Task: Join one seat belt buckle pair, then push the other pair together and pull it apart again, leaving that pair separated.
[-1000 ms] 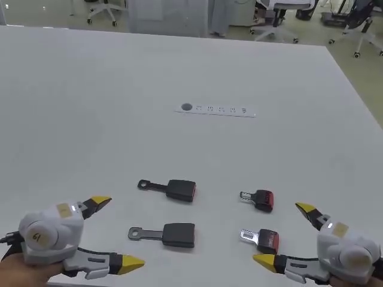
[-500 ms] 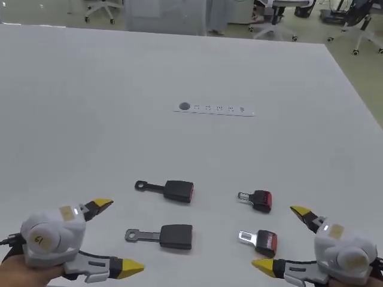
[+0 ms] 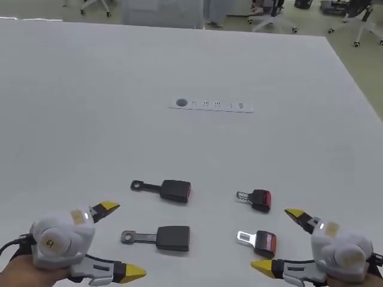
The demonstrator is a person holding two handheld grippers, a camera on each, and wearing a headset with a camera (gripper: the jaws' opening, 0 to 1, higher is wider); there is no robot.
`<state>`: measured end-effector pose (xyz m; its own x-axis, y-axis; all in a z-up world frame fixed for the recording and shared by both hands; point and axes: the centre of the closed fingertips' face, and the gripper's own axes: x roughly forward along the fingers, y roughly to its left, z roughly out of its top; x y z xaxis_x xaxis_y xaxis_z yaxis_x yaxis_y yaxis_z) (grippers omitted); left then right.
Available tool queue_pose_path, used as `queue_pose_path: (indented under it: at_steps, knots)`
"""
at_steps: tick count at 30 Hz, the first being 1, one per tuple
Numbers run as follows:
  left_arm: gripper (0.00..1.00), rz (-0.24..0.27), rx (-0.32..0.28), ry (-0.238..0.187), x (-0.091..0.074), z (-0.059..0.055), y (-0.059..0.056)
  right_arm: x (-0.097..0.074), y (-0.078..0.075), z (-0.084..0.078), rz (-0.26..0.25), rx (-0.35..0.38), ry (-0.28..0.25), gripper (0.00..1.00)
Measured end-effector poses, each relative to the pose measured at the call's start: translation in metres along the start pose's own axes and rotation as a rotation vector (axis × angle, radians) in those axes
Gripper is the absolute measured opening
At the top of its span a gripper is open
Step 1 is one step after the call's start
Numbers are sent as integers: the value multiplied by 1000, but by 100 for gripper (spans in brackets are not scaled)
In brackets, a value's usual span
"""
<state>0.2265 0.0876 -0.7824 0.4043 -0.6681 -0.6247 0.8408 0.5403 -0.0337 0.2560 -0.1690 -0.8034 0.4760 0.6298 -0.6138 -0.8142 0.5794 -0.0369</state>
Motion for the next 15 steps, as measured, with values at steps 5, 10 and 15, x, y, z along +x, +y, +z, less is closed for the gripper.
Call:
queue_pose_path:
  at_steps: [5, 10, 15]
  knots:
    - [93, -17, -6, 9, 9, -2, 0, 4, -1, -5, 25, 8, 17, 88]
    - [91, -36, 8, 24, 18, -4, 2, 9, 0, -10, 45, 11, 35, 86]
    - [87, -36, 11, 24, 27, -3, 7, 14, -1, -13, 70, 14, 49, 83]
